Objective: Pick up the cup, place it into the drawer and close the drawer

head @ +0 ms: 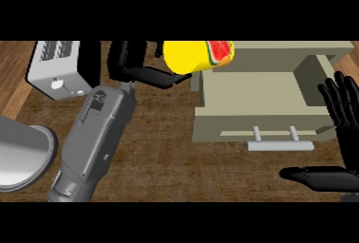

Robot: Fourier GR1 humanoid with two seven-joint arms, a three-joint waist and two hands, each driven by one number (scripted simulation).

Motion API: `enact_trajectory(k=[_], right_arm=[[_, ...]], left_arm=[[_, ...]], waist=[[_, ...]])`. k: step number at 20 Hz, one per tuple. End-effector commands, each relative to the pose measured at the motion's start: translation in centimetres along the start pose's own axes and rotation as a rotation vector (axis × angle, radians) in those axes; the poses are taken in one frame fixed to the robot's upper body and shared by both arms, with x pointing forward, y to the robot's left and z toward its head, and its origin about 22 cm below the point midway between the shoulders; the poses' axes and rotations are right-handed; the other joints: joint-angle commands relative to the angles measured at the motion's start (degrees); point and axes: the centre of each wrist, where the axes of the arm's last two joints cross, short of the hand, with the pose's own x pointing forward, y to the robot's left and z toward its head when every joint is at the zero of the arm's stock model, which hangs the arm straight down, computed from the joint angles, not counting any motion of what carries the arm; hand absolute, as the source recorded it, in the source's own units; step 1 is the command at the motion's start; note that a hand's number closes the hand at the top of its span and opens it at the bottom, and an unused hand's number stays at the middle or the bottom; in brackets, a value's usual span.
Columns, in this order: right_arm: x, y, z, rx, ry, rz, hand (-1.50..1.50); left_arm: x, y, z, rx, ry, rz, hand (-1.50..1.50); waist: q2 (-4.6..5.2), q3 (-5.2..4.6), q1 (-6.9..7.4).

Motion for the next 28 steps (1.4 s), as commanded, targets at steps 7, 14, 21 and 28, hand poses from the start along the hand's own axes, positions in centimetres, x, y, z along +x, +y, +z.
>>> enact_trajectory(k=[7,14,21,28], right_arm=[[-0.3,-1.0,-0.5,0.024,0.004,0.000,-1.50],[-0.5,0.4,-0.5,0.022,-0.021,-0.010,-1.50],[1.0,-1.5,-1.7,0.033,-0.022,-0.012,-1.50],[0.3,-0.8,-0.5,0.036,-0.034,-0.016,-1.50]], left_arm=[[1.5,-6.9,-5.0,0.014,0.088,-0.042,1.50],[1.0,-8.4,-7.1,0.016,0.184,-0.062,1.50],[-2.6,-8.2,-4.3,0.011,0.231,-0.085,1.50],[-3.2,-9.0,-4.2,-0.010,0.327,-0.221,1.50]], waist=[[0.28,0.00,-1.14],[0.54,0.01,-1.97],[0.69,-0.01,-2.71],[0.77,0.04,-3.70]])
